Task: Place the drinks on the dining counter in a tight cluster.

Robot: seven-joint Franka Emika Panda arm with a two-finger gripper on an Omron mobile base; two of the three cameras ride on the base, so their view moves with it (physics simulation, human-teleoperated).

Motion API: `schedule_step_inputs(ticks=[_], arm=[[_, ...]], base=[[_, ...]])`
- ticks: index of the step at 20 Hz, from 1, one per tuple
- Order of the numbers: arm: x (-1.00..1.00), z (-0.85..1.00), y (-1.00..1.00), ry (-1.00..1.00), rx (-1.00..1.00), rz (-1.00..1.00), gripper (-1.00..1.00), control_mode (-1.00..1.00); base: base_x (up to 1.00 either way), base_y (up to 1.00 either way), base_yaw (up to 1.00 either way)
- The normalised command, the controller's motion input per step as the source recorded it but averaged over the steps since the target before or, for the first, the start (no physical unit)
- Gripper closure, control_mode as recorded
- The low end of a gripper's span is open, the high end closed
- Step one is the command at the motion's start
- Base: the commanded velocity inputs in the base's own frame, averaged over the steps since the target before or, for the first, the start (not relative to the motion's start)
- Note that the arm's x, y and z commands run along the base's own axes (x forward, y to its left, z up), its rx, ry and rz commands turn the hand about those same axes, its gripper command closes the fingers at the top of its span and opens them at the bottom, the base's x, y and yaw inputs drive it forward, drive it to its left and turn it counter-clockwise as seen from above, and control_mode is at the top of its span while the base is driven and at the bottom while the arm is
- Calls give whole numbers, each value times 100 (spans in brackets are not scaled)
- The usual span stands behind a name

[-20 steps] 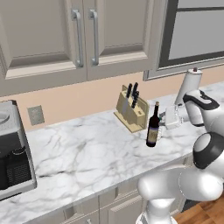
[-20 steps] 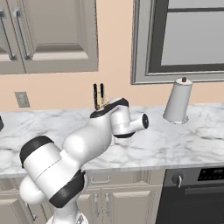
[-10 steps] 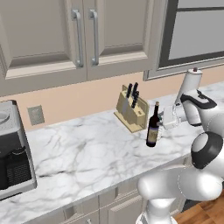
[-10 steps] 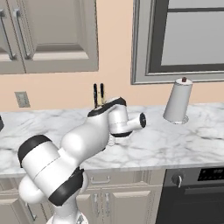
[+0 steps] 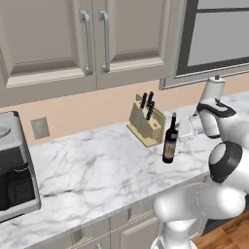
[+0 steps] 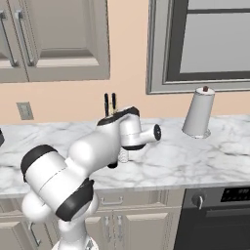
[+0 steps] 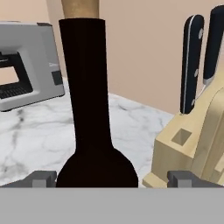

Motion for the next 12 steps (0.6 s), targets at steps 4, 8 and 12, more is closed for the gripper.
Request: schedule_step_inputs(ticks=[4, 8, 12], arm=[[0, 0, 11, 0, 0, 0, -100, -100], [0, 0, 5, 0, 0, 0, -100, -100], [0, 0, 0, 0, 0, 0, -100, -100]], base=[[0, 0, 0], [0, 0, 0], [0, 0, 0]])
